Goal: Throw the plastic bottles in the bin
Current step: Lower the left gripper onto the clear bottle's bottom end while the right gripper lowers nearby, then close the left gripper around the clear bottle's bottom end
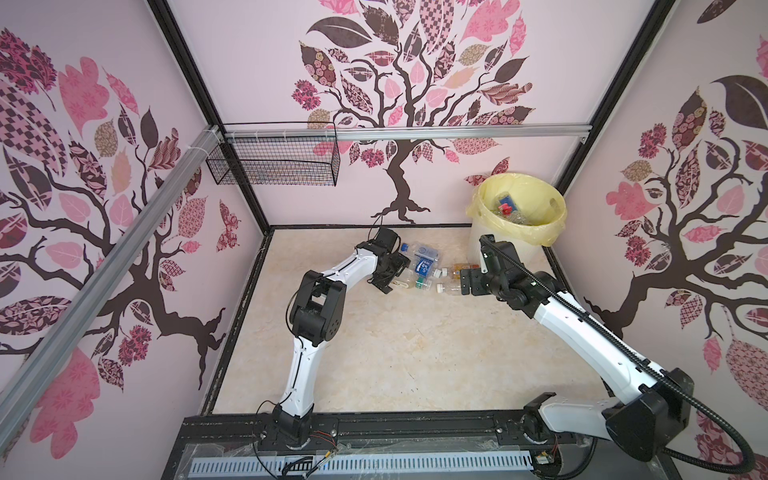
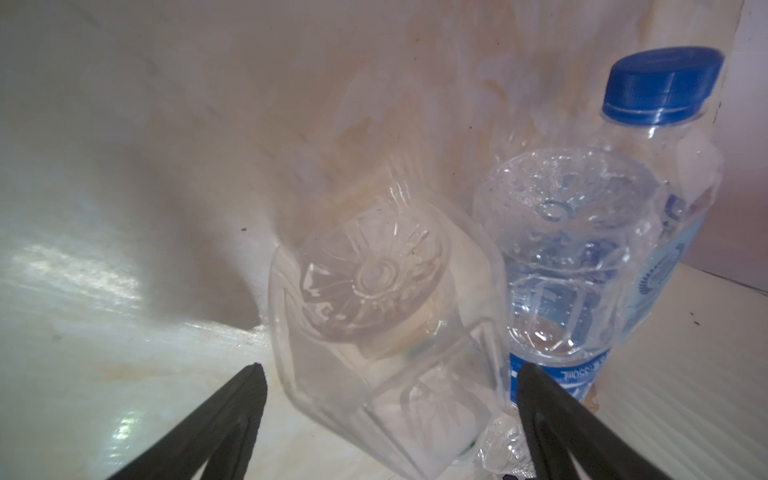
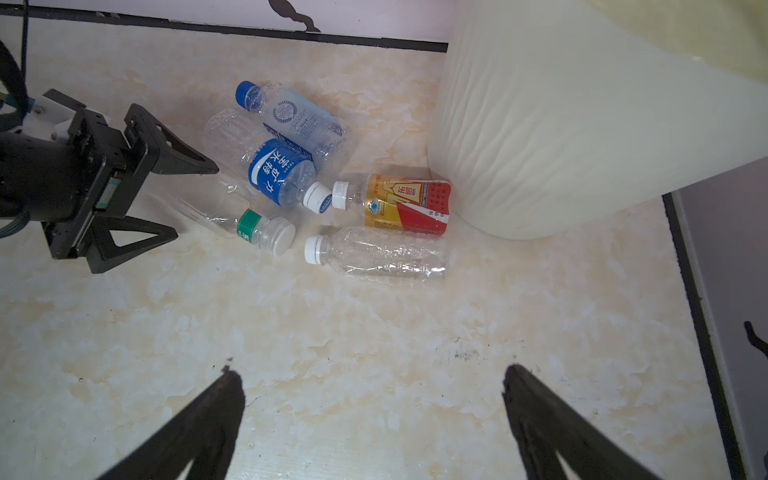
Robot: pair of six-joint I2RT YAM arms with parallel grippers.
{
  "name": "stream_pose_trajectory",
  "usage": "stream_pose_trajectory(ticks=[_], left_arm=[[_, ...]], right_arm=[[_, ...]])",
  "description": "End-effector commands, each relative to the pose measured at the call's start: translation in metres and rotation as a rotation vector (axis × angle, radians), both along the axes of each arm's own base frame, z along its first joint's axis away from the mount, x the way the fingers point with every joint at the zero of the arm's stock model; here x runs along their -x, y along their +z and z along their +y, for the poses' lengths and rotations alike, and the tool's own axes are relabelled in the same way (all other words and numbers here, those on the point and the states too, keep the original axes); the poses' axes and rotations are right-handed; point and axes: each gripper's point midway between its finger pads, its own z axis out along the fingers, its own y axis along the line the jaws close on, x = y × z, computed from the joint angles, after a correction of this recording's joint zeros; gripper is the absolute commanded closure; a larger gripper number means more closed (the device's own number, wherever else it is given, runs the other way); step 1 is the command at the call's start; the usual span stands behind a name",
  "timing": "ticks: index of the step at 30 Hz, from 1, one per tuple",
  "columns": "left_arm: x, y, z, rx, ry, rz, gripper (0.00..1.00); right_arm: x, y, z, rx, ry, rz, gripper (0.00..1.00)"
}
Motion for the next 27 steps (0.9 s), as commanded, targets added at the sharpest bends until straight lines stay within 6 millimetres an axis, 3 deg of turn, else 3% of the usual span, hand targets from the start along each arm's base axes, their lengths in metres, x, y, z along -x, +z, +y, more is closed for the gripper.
stream_pose_trajectory(ticks=[1, 11, 19, 27], left_arm=[[-0.006, -0.007, 0.005, -0.006, 0.019, 0.001, 0.04], [0.012, -0.001, 0.015, -0.01, -0.019, 0.005, 0.11], [-0.001, 0.007, 0.006, 0.027, 0.004, -0.005, 0.1], [0.0, -0.009, -0.002, 0.074, 0.031, 0.046, 0.11]], right_arm=[[-0.008, 0.009, 0.002, 0.018, -0.003, -0.016, 0.0], [-0.015, 0.007, 0.009, -0.003, 0.001, -0.011, 0.01], [-0.013, 0.005, 0.008, -0.005, -0.004, -0.006, 0.01], [-0.011, 0.008, 0.003, 0.01, -0.013, -0.019, 0.0]])
